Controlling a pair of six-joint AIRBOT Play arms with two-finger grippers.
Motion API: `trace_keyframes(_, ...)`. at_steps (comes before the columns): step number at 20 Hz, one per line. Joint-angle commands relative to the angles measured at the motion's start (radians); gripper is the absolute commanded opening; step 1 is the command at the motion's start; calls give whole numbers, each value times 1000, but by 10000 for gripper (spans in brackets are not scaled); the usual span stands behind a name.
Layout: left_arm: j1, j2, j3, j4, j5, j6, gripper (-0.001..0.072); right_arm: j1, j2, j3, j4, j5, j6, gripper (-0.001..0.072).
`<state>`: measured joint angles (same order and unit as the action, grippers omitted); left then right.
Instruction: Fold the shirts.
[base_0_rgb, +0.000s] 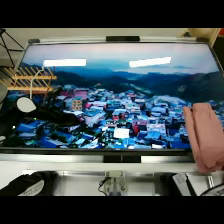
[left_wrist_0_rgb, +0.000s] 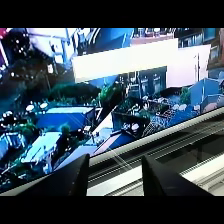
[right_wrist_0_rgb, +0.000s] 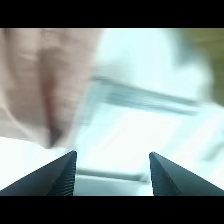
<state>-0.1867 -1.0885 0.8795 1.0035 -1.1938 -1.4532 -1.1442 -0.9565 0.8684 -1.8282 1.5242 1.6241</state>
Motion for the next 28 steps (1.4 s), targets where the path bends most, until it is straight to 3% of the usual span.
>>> trace_keyframes(1, 0, -2, 1, 37, 7, 2, 391, 242, 49, 160, -258, 29, 44, 576)
trace_keyframes(4, 0, -12, 38, 89, 7, 0, 373, 446, 24, 334, -48, -106, 36, 576)
trace_keyframes(7, -1, -56, 162, 132, 4, -48, 368, 706, -48, 394, 85, -175, 105, 577)
trace_keyframes(10, -41, -123, 286, 292, 9, -118, 131, 914, -187, 394, 253, -175, 132, 577)
trace_keyframes(11, -74, -152, 309, 369, 2, -146, 131, 955, -237, 394, 350, -171, 129, 577)
trace_keyframes(12, -106, -184, 323, 431, -23, -177, 231, 983, -288, 394, 494, -171, 104, 577)
trace_keyframes(13, -130, -216, 326, 460, -51, -238, 626, 1000, -328, 394, 603, -172, 76, 577)
trace_keyframes(14, -140, -238, 327, 460, -92, -282, 719, 1019, -359, 394, 652, -172, 71, 577)
trace_keyframes(18, -142, -239, 327, 459, -89, -288, 718, 1067, -377, 394, 553, -174, 72, 577)
trace_keyframes(28, -143, -247, 327, 456, -71, -287, 719, 1066, -375, 394, 566, -174, 73, 577)
